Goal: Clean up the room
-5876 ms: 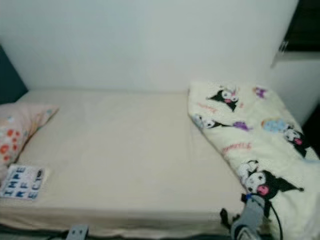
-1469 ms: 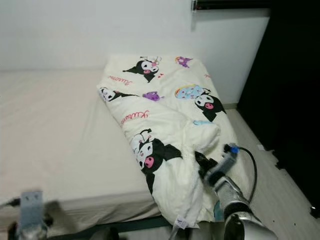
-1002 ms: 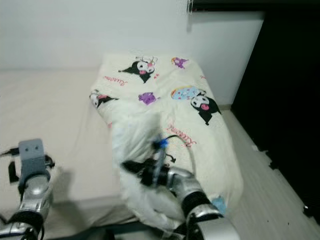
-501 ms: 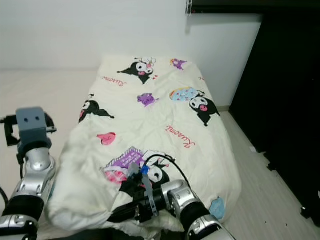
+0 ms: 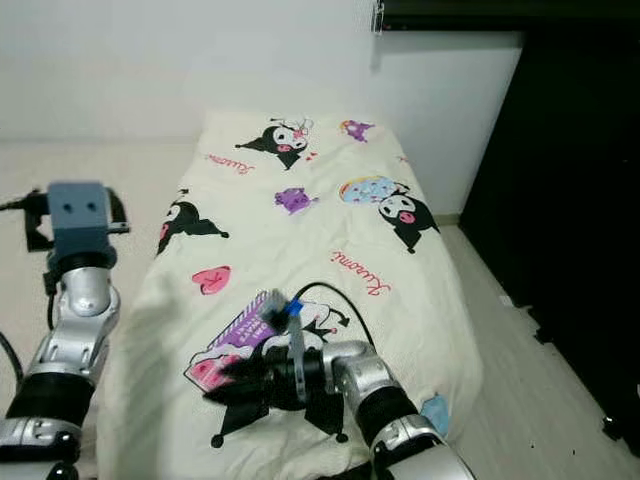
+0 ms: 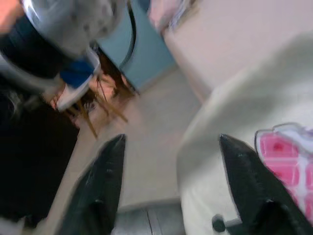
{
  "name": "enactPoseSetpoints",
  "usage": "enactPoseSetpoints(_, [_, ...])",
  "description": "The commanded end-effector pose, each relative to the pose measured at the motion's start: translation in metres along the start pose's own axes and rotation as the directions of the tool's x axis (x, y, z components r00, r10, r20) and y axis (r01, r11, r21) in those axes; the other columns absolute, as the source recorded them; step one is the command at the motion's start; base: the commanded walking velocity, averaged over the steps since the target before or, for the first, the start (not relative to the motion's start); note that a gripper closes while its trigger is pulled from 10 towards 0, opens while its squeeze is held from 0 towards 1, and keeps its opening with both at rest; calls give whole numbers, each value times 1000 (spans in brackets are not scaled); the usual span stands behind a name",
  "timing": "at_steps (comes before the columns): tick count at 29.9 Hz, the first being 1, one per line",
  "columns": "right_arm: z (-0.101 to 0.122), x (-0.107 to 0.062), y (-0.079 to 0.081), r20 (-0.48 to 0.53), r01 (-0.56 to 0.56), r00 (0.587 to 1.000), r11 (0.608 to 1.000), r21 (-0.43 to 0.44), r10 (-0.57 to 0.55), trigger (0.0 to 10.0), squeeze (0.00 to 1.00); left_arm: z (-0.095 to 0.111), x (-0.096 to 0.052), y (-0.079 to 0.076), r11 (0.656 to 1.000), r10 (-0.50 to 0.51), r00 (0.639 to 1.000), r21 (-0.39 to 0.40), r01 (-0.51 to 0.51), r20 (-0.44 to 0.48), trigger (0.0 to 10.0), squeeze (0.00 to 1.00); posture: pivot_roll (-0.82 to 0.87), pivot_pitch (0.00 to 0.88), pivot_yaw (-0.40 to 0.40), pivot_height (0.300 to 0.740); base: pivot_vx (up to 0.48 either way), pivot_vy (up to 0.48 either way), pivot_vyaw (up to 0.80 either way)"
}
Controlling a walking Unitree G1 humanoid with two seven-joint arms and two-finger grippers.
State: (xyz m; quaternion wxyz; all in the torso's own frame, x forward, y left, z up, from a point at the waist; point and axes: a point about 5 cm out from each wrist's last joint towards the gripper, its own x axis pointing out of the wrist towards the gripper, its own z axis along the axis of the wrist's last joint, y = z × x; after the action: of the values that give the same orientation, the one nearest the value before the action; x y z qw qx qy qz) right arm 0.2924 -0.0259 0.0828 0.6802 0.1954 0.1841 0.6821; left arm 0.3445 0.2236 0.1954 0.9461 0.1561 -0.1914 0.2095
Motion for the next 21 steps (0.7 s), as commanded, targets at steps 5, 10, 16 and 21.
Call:
enactPoseSetpoints(5, [7, -27, -14, 173, 179, 967, 982, 57, -186, 10000, 1000, -34, -29, -42, 968, -249, 954, -8, 251, -168, 10000, 0, -69, 0, -56, 555, 0, 0, 0])
enactPoseSetpoints(10, [10, -68, -34, 297, 485, 809, 861, 151, -507, 10000, 0, -67, -60, -48, 949, -303, 907, -3, 317, -293, 10000, 0, -104, 0, -56, 555, 0, 0, 0])
enactPoseSetpoints(16, [6, -117, -36, 428, 555, 648, 775, 303, -630, 10000, 0, -98, -79, -28, 973, -182, 848, -218, 81, -498, 10000, 0, -114, 0, -60, 575, 0, 0, 0])
enactPoseSetpoints(21, [1, -123, -36, 412, 588, 628, 749, 304, -661, 10000, 0, -107, -81, -26, 973, -197, 808, -209, 94, -556, 10000, 0, -119, 0, -58, 595, -449, 0, 0])
